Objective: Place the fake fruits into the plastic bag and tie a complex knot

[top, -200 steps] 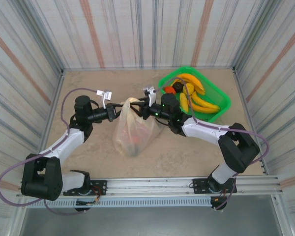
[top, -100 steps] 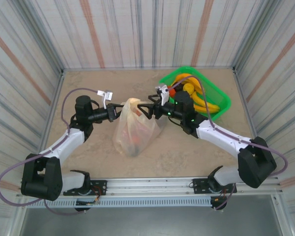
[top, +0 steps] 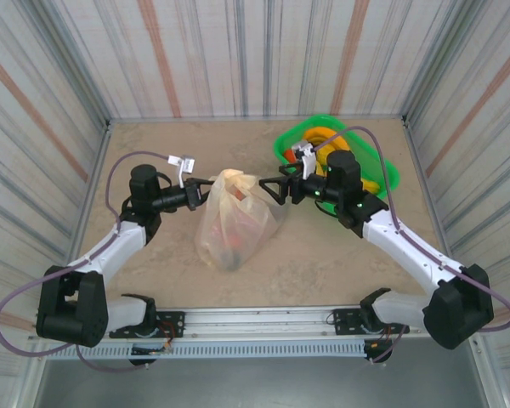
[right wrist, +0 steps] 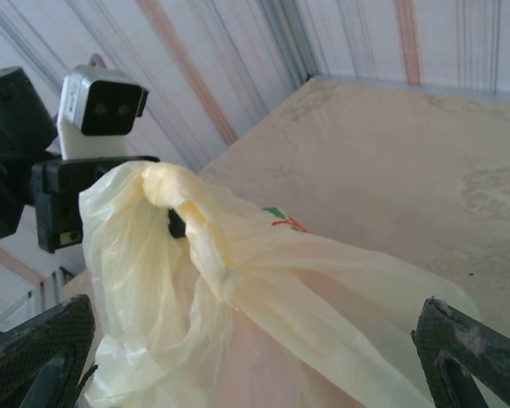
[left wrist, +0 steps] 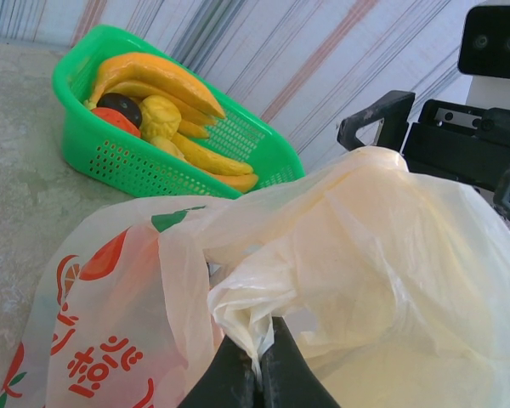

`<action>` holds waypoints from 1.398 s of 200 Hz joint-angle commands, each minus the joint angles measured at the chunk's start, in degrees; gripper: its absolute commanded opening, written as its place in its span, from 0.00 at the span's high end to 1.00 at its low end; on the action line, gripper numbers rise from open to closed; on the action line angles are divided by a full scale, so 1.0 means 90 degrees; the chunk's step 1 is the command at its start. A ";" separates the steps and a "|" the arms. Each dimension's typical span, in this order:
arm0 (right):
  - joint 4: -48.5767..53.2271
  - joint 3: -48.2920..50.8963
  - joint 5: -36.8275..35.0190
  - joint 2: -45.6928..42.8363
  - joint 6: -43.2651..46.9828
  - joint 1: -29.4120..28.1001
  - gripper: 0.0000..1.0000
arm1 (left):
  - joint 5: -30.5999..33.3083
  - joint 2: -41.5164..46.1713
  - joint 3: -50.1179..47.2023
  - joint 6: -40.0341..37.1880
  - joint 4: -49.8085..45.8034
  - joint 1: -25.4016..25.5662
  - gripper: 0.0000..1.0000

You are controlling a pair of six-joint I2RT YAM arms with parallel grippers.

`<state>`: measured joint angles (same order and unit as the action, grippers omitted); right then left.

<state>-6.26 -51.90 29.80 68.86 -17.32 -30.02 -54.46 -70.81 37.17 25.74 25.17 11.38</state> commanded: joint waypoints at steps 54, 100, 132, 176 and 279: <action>-0.0460 -0.0257 0.0303 0.0679 0.0167 -0.0455 0.08 | -0.0119 0.0015 0.0182 -0.0086 0.0001 0.0025 1.00; -0.0561 -0.0569 0.0276 0.1078 0.0211 -0.0683 0.18 | -0.0129 0.0021 0.0174 -0.0068 0.0012 0.0030 1.00; -0.0573 -0.0666 0.0236 0.1197 0.0210 -0.0750 0.31 | -0.0126 0.0030 0.0172 -0.0067 0.0025 0.0035 1.00; -0.0574 -0.0730 0.0103 0.1249 0.0216 -0.0784 0.57 | -0.0135 0.0055 0.0148 -0.0086 0.0016 0.0035 1.00; -0.0339 -0.0768 -0.0115 0.1188 0.0308 -0.0804 1.00 | -0.0097 0.0147 0.0142 -0.0162 -0.0112 0.0040 1.00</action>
<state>-10.20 -57.39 29.78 79.59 -15.79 -36.80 -54.48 -70.81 37.28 25.71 25.12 11.38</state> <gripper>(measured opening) 0.043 0.050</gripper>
